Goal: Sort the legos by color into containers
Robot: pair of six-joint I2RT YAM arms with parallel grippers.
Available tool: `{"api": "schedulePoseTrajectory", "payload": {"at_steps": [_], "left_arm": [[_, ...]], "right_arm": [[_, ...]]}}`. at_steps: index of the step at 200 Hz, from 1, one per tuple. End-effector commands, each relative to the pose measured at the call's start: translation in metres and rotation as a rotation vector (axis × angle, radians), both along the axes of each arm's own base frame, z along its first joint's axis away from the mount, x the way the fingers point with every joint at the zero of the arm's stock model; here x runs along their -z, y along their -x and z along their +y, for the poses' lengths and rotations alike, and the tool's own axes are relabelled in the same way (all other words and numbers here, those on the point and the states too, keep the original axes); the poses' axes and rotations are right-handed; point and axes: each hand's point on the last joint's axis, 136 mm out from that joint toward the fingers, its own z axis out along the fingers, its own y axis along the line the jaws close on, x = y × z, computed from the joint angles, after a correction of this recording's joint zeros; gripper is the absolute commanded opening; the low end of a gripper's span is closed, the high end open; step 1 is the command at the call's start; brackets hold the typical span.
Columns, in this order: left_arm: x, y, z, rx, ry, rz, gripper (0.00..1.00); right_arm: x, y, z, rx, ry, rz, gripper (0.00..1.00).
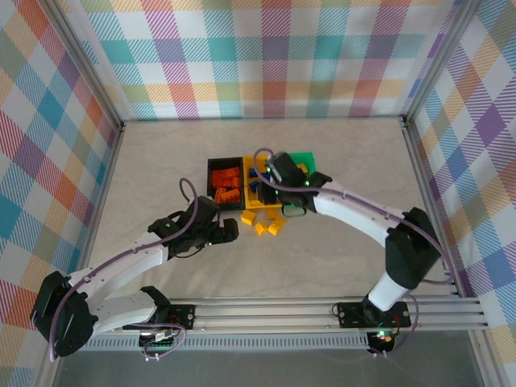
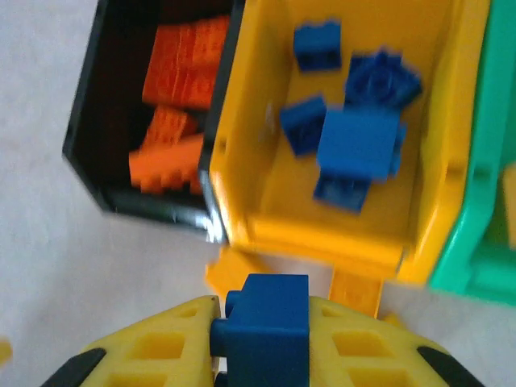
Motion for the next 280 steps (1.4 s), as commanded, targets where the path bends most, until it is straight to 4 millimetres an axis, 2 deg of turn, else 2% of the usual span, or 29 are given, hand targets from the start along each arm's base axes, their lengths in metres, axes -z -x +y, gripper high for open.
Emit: {"api": "schedulePoseTrajectory", "payload": {"at_steps": [1,31,47,64,82,113,146,177,229,280], "left_arm": [[-0.005,-0.004,-0.002,0.022,-0.010,0.000,1.00],[0.001,-0.004,-0.005,0.042,-0.021,0.029,1.00],[0.003,-0.006,-0.011,0.067,-0.021,0.037,1.00],[0.005,-0.009,-0.022,0.107,-0.006,0.056,1.00],[0.006,-0.014,-0.035,0.142,-0.007,0.064,0.99],[0.012,-0.028,-0.056,0.169,-0.020,0.067,0.95],[0.026,-0.053,-0.069,0.184,-0.091,0.065,0.93],[0.038,-0.076,-0.073,0.180,-0.178,0.048,0.91],[0.053,-0.095,-0.083,0.189,-0.233,0.022,0.87],[0.065,-0.097,-0.082,0.196,-0.273,0.034,0.73]], "right_arm": [[0.026,-0.024,0.000,-0.013,0.075,0.045,0.28],[0.033,-0.061,0.007,0.009,0.093,0.048,0.34],[0.031,-0.073,0.012,0.000,0.081,0.043,0.47],[0.019,-0.077,0.017,-0.015,0.054,0.016,0.61],[0.003,-0.070,0.013,-0.017,0.022,-0.012,0.70],[-0.014,-0.042,-0.009,0.000,-0.020,-0.042,0.73],[-0.007,-0.006,-0.038,0.023,-0.031,-0.028,0.73],[-0.001,0.013,-0.057,0.046,-0.034,-0.019,0.73],[0.002,0.023,-0.073,0.072,-0.053,-0.017,0.73],[-0.006,0.023,-0.078,0.086,-0.073,-0.030,0.73]]}}
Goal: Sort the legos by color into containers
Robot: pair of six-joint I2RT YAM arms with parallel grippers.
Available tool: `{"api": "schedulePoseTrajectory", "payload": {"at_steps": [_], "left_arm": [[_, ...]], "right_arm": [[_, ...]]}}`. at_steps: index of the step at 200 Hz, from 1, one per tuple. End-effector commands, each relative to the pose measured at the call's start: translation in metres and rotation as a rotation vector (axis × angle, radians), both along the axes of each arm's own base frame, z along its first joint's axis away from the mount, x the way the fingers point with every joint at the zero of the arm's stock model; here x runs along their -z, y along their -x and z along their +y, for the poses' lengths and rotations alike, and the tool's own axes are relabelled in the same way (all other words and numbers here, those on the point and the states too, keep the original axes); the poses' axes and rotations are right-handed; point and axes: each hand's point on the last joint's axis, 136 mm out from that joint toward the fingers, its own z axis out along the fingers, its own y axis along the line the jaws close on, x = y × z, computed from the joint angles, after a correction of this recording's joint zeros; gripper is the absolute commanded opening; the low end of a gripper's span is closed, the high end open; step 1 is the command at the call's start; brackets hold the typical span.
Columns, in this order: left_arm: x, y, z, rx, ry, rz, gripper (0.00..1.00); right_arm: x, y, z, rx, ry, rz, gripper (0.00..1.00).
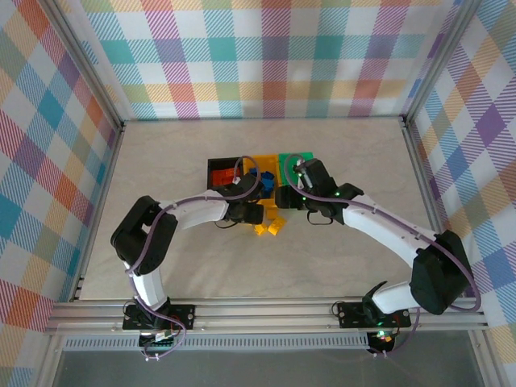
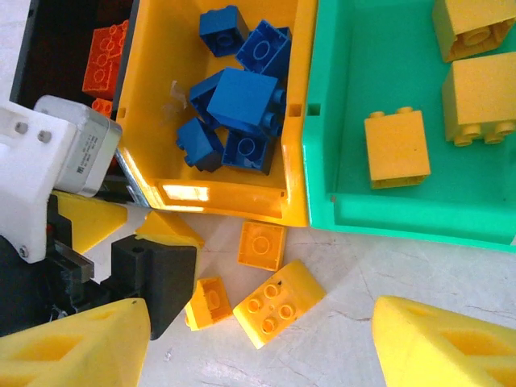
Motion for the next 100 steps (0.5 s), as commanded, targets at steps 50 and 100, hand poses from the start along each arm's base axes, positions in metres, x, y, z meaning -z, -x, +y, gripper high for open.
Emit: {"api": "schedulePoseTrajectory", "payload": {"at_steps": [50,100], "left_arm": [[0.004,0.007,-0.006,0.029,-0.001,0.001,0.48],[-0.024,0.037,0.008,-0.004,0.075,-0.007,0.38]], "right_arm": [[-0.013,-0.003,-0.004,0.025,-0.051,-0.027,0.73],[-0.012,-0.003,-0.005,0.031,-0.055,-0.026,0.73]]}}
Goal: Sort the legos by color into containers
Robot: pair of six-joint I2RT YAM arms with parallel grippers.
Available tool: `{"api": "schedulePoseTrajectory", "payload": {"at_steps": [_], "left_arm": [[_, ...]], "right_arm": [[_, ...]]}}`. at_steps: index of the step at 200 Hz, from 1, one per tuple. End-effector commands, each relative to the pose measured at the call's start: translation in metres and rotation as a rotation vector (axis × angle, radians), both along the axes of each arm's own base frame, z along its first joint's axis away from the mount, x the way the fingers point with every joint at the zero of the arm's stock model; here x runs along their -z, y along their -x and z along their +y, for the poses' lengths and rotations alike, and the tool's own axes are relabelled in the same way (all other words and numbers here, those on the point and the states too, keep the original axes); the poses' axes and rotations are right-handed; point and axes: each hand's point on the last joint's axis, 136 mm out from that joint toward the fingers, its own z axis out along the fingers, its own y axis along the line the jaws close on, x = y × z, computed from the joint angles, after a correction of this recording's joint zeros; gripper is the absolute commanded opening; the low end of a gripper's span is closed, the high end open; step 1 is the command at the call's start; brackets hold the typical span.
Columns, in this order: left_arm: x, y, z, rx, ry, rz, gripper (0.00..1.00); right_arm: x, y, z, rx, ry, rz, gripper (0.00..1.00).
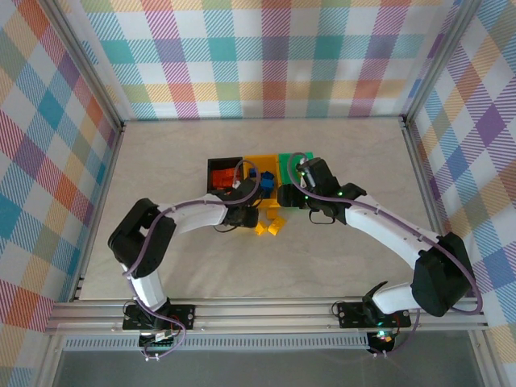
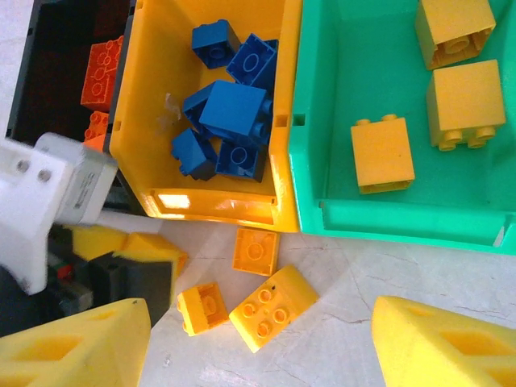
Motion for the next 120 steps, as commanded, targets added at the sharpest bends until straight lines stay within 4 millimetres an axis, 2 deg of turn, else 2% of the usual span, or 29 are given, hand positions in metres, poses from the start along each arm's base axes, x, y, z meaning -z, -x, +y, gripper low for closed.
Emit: {"api": "schedulePoseTrajectory", "payload": {"at_steps": [1,30,43,59,92,120], "left_arm": [[-0.027,0.020,0.006,-0.019,0.065,-0.013,0.37],[-0.072,0.025,0.016,-0.037,0.115,-0.078,0.37],[-0.096,0.017,0.020,-0.050,0.134,-0.113,0.37],[-0.112,-0.004,0.033,-0.105,0.132,-0.135,0.36],[-0.125,-0.061,0.052,-0.204,0.120,-0.165,0.35],[-0.113,-0.101,0.062,-0.258,0.092,-0.140,0.35]], "right_arm": [[-0.010,0.000,0.001,0.006,-0.044,-0.024,0.73],[-0.009,0.000,0.002,0.004,-0.051,-0.021,0.73],[-0.006,0.001,0.002,0.004,-0.052,-0.013,0.73],[-0.002,0.002,0.001,0.006,-0.052,-0.007,0.73],[0.008,0.006,-0.002,0.012,-0.042,0.018,0.73],[0.010,0.012,-0.004,0.008,-0.038,0.031,0.73]]}}
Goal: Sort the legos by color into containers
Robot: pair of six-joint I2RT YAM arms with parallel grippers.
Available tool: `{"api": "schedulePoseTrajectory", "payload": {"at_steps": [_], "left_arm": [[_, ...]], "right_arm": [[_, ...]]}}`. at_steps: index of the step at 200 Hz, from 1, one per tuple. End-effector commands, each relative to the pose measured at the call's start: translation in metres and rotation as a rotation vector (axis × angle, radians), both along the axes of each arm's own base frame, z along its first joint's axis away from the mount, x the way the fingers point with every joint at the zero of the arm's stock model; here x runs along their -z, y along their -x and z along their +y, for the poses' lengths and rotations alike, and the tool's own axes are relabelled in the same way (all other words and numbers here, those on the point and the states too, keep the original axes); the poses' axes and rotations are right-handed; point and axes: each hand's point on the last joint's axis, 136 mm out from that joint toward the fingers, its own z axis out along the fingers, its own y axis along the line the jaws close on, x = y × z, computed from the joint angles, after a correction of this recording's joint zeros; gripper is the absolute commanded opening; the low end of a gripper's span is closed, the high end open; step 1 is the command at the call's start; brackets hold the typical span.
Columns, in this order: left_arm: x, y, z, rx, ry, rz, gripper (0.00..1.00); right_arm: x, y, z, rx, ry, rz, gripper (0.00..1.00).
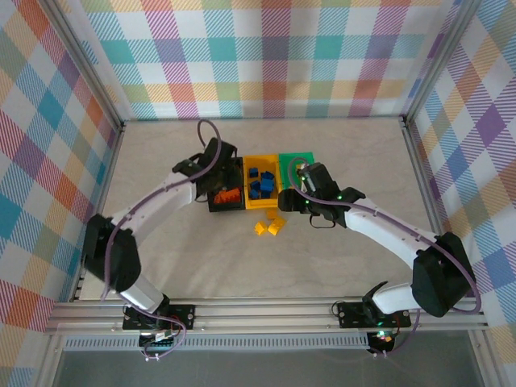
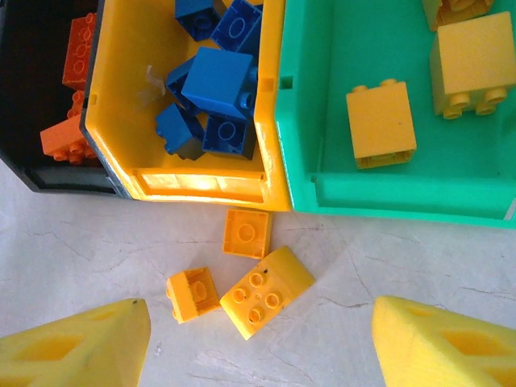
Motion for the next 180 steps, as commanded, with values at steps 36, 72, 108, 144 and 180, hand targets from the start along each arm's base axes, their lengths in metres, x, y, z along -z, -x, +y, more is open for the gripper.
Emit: {"api": "schedulePoseTrajectory", "payload": {"at_steps": [36,72,108,144,180], "left_arm": [[0.039,-0.042,0.016,-0.051,-0.082,0.114,0.51],[0.019,-0.036,0.005,-0.029,-0.002,0.081,0.85],[-0.017,0.000,-0.009,0.030,0.107,0.015,0.96],[-0.030,0.050,-0.002,0.046,0.164,-0.020,0.98],[-0.022,0.088,0.019,0.024,0.189,-0.015,1.00]], "right_arm": [[0.000,0.014,-0.006,-0.001,-0.025,0.029,0.74],[0.014,0.027,-0.001,-0.050,-0.046,0.081,0.77],[0.040,0.041,0.009,-0.100,-0.016,0.146,0.79],[0.048,0.039,0.013,-0.087,-0.014,0.149,0.78],[0.049,0.036,0.020,-0.097,-0.017,0.151,0.78]]}}
